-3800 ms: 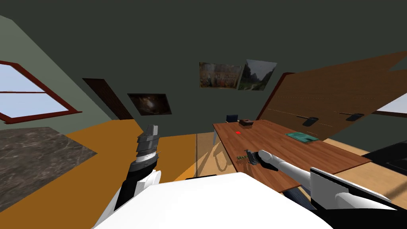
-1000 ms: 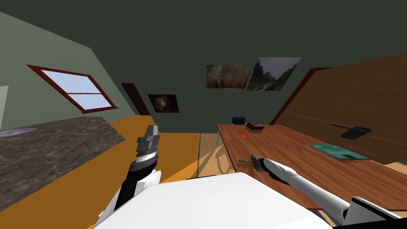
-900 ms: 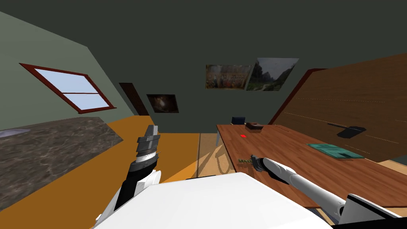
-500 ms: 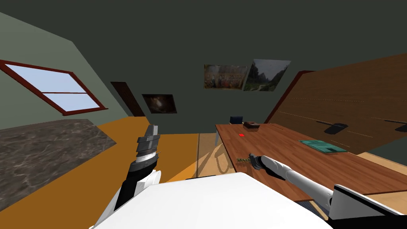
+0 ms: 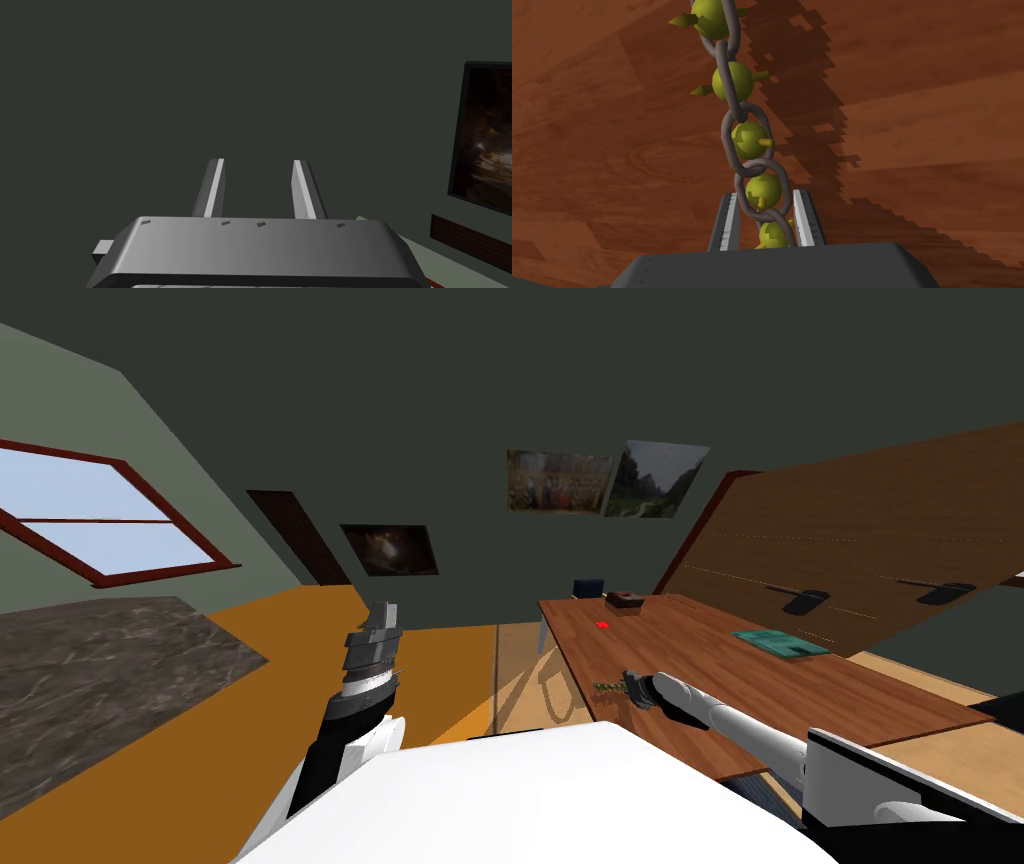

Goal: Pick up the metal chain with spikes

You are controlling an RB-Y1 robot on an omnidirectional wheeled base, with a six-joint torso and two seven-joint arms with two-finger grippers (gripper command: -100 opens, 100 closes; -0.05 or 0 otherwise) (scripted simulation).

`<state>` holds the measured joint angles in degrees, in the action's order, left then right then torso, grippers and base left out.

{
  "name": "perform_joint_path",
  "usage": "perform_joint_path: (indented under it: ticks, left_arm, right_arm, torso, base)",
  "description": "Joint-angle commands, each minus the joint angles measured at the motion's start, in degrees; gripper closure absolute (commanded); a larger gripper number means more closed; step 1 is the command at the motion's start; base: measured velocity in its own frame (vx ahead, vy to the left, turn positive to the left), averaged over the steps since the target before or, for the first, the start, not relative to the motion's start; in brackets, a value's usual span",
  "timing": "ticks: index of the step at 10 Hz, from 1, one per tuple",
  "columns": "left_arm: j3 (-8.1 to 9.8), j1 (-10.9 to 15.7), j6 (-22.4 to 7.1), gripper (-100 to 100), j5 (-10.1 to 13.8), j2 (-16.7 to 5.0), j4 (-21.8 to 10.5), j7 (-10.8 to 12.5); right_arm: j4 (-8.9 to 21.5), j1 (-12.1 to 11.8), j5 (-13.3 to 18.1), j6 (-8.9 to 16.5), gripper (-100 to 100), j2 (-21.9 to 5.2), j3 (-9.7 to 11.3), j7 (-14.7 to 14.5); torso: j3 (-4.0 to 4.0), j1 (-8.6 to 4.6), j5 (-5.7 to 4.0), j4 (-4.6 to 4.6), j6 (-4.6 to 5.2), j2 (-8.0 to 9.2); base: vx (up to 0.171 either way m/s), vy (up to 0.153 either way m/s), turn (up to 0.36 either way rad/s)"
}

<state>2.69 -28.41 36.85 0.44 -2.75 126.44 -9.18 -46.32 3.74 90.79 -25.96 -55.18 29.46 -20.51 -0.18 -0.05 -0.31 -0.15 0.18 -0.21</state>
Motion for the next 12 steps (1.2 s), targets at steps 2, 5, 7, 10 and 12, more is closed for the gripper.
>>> perform_joint_path:
  ticks: [2, 5, 7, 10, 12]
  left_arm:
    - [0.00, 0.0, 0.0, 0, 0.0, 0.0, 0.0, 0.0]
    - [0.00, 0.0, 0.0, 0, 0.0, 0.0, 0.0, 0.0]
    - [0.00, 0.0, 0.0, 0, 0.0, 0.0, 0.0, 0.0]
    - [0.00, 0.0, 0.0, 0, 0.0, 0.0, 0.0, 0.0]
    - [0.00, 0.0, 0.0, 0, 0.0, 0.0, 0.0, 0.0]
  right_arm:
    - [2.8, 3.4, -4.5, -0.1, 100, -0.7, 3.9, -4.1]
    - [4.6, 5.7, -9.2, -0.1, 100, -1.1, 6.9, -8.1]
    - [6.4, 8.0, -12.6, -0.2, 100, -1.6, 9.5, -10.6]
    - [8.2, 10.3, -17.5, -0.3, 100, -2.1, 12.1, -15.4]
    - [7.9, 10.0, -17.9, -0.3, 100, -2.2, 11.9, -14.8]
  torso:
    - [0.01, 0.02, -0.01, 0.00, -0.02, 0.02]
    - [0.03, 0.01, -0.01, 0.02, -0.06, 0.04]
    - [0.03, 0.05, 0.01, 0.02, -0.01, 0.05]
    - [0.05, 0.03, 0.02, 0.05, -0.06, 0.06]
    - [0.06, 0.05, 0.03, 0.04, -0.01, 0.07]
  base:
    - [0.021, 0.032, -0.131]
    - [0.016, 0.024, -0.083]
    - [0.023, 0.037, -0.140]
    - [0.013, 0.024, -0.075]
    - [0.012, 0.019, -0.054]
